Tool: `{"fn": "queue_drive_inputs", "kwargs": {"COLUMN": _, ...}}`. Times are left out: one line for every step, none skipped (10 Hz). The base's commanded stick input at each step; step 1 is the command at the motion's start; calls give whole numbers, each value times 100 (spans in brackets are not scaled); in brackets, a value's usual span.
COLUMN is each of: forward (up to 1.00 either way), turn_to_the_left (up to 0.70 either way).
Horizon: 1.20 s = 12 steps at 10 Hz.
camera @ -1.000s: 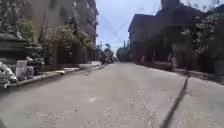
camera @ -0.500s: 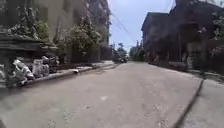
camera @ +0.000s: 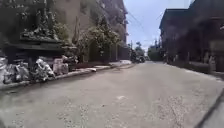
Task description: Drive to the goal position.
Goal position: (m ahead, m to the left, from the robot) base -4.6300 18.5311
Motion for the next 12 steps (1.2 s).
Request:
{"fn": "queue_drive_inputs", "kwargs": {"forward": 0, "turn_to_the_left": 100}}
{"fn": "queue_drive_inputs", "kwargs": {"forward": 0, "turn_to_the_left": 100}}
{"fn": "queue_drive_inputs", "kwargs": {"forward": 0, "turn_to_the_left": 100}}
{"fn": "queue_drive_inputs", "kwargs": {"forward": 0, "turn_to_the_left": 100}}
{"fn": "queue_drive_inputs", "kwargs": {"forward": 0, "turn_to_the_left": 100}}
{"fn": "queue_drive_inputs", "kwargs": {"forward": 0, "turn_to_the_left": 100}}
{"fn": "queue_drive_inputs", "kwargs": {"forward": 0, "turn_to_the_left": 100}}
{"fn": "queue_drive_inputs", "kwargs": {"forward": 0, "turn_to_the_left": 100}}
{"fn": "queue_drive_inputs", "kwargs": {"forward": 0, "turn_to_the_left": 100}}
{"fn": "queue_drive_inputs", "kwargs": {"forward": 0, "turn_to_the_left": 100}}
{"fn": "queue_drive_inputs", "kwargs": {"forward": 0, "turn_to_the_left": 100}}
{"fn": "queue_drive_inputs", "kwargs": {"forward": 0, "turn_to_the_left": 100}}
